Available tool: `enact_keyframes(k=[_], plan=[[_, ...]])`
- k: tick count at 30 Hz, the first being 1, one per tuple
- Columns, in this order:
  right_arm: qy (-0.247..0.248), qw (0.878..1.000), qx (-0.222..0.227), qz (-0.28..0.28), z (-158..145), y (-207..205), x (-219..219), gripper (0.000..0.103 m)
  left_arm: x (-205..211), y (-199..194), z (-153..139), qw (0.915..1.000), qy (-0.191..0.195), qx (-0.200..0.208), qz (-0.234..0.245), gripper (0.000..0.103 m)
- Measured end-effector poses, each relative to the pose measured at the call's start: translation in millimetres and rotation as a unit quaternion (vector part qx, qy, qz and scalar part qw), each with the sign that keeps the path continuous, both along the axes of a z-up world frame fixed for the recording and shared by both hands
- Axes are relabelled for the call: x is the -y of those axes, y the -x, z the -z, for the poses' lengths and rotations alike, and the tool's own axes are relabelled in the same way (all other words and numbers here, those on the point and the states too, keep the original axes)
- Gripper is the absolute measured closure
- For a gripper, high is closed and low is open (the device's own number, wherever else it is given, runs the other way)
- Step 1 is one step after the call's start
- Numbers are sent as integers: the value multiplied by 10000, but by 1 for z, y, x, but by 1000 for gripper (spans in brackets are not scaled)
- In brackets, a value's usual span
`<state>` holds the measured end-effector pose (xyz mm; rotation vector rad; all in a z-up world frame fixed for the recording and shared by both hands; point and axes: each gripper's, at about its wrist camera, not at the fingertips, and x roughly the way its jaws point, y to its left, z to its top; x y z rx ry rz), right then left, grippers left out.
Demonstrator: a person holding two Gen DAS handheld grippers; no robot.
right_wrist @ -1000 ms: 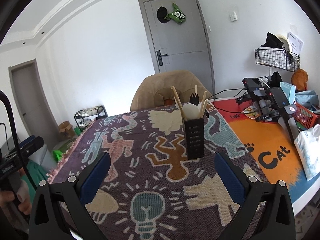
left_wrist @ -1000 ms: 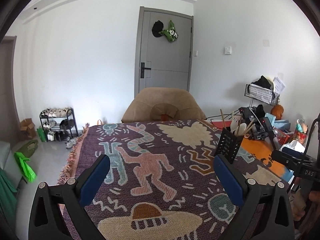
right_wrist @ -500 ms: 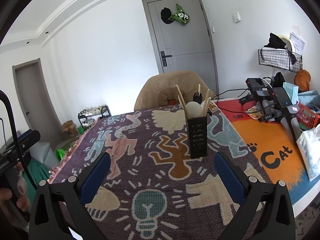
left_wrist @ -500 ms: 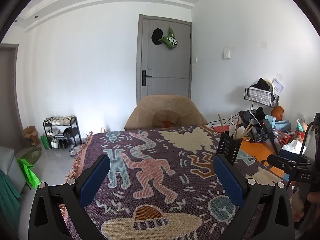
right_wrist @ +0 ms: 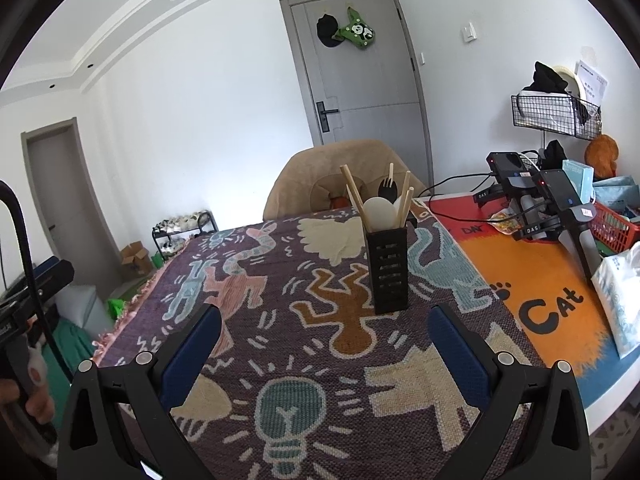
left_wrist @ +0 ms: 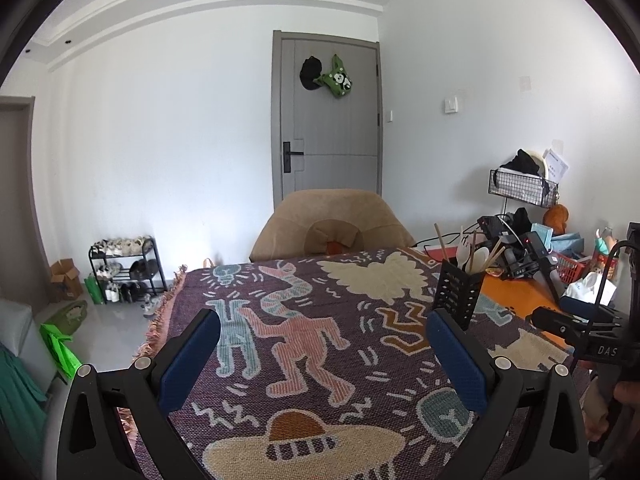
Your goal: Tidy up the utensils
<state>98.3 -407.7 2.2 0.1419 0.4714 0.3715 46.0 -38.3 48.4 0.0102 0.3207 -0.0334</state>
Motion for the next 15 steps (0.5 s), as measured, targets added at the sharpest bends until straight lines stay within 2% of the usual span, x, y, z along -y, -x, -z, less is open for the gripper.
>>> enact_keyframes(k=[15], plan=[[-5, 9999, 115, -15, -4, 4, 1, 0, -2, 3, -2, 9999, 16, 84, -79, 0]])
